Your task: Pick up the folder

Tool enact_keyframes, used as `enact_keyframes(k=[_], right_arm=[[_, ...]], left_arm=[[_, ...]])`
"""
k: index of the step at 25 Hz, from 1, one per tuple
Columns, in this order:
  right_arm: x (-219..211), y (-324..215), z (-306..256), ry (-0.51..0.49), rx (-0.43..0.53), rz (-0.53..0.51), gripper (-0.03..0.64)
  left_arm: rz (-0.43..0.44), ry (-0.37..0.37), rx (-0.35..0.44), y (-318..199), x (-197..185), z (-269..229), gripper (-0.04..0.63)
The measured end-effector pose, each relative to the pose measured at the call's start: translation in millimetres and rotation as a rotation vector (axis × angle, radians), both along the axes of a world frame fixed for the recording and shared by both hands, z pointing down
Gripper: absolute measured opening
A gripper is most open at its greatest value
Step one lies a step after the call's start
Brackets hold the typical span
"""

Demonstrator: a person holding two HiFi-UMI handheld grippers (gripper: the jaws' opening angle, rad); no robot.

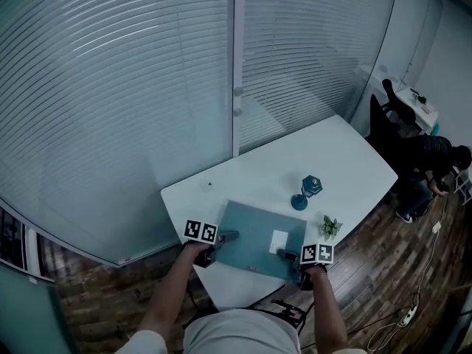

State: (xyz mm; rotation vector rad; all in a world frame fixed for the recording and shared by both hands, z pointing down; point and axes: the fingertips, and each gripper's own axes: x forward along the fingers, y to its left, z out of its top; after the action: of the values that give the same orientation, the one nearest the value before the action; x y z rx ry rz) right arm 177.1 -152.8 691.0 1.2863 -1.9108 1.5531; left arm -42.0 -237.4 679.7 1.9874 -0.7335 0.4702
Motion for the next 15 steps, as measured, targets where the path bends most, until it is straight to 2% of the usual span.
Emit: enact_keyframes(k=[4,6,9,15], right_arm=[[0.6,-3.2,-5.8,0.002,0.053,0.031,0.46],[0.0,-4.8,-6.4,0.002,0.073,0.044,0.46],[-0.1,-4.3,-5.2,0.002,0.098,0.061,0.459],[-1.6,-4.0,-7.6,0.015,0.176,0.084,0.457]], left_arm=[[-0.082,0.077,-0.035,-7.6,-4.9,-5.6,0.405],[-0.121,0.102,-0.053,-11.9,-8.2,-5.3,0.377],[-0.142,0.101,-0.061,-12.4,-9.8,-2.2,0.356],[-0.142,0.081,-0.045,-8.5,-10.2,-1.4,0.356]])
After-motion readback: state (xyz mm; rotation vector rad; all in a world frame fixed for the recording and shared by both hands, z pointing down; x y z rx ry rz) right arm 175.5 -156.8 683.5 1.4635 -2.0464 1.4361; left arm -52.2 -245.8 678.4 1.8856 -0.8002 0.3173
